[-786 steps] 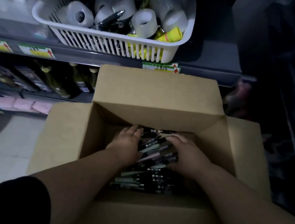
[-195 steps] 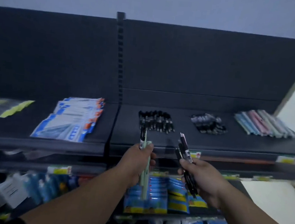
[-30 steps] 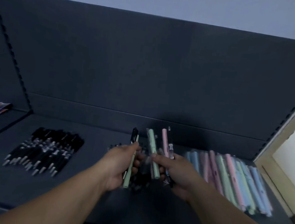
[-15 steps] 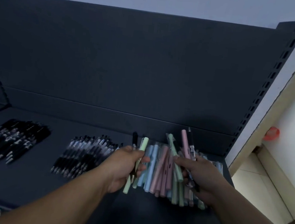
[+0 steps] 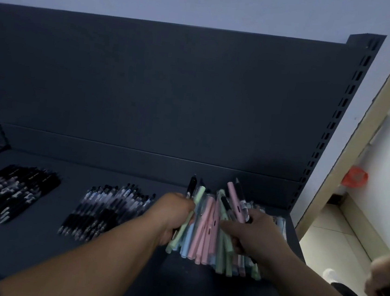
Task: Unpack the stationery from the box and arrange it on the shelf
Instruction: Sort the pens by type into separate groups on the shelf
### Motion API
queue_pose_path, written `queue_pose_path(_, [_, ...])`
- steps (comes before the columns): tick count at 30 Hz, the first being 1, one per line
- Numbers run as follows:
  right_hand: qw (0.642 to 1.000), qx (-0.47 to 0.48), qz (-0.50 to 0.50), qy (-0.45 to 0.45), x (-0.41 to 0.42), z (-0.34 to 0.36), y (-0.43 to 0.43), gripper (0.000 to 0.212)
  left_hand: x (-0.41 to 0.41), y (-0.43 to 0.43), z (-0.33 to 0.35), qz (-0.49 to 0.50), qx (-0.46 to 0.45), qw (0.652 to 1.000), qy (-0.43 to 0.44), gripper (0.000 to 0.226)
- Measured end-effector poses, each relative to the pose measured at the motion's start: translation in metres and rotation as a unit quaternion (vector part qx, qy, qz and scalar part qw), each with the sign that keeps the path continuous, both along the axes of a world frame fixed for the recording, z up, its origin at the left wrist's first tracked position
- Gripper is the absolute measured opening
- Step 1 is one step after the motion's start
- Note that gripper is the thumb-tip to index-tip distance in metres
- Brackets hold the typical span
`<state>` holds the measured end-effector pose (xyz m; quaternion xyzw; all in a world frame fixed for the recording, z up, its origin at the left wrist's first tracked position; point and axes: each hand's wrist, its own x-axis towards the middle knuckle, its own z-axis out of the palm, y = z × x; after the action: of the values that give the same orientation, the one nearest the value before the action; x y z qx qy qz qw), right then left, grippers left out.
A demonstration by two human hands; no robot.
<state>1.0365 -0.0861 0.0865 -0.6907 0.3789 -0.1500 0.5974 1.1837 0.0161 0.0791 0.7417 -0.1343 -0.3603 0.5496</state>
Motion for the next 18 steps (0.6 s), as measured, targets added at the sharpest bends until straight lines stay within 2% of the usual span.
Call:
queue_pose_path(8, [0.986,-0.14,0.009,0.093,0.018,-0.005,0.012,0.029,-0.014,0.012,-0.021,-0.038,0.043,0.993,-0.103,0.019])
queue_pose_path(14, [0.989,-0.132,0.012,0.072,0.018,-0.009,0.016,0.029,-0.009,0.017,-0.027,-0.03,-0.009,0.999,-0.037,0.008])
queue_pose_path(18, [0.99,-0.13,0.012,0.048,0.02,-0.003,0.02,0.034,-0.008,0.022,-0.031,-0.001,-0.034,0.999,-0.008,0.016])
